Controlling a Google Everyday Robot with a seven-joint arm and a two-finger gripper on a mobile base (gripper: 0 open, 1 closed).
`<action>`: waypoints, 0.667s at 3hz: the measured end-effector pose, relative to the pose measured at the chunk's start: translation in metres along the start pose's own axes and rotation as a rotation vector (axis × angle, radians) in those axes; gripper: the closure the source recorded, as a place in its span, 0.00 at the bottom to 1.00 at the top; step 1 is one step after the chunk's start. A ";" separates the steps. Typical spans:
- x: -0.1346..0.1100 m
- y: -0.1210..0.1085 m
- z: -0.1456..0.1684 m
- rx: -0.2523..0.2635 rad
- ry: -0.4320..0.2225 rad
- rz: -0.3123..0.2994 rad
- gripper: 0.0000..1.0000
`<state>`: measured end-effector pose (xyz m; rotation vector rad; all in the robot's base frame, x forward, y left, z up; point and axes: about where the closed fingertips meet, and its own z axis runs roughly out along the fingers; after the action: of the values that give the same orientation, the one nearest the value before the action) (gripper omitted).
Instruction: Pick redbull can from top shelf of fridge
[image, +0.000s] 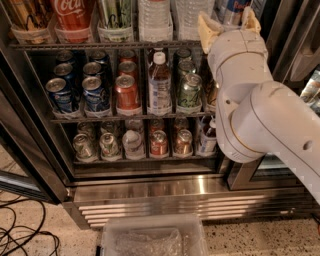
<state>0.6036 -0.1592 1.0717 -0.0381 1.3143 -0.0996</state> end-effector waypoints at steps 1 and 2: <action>0.004 -0.021 0.003 0.051 0.016 0.011 0.38; 0.005 -0.021 0.010 0.047 0.019 0.014 0.39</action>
Offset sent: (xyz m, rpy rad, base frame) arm 0.0005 -0.0299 -0.0007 0.0317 0.0023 -0.0780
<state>0.6133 -0.1810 1.0707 0.0121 1.3306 -0.1196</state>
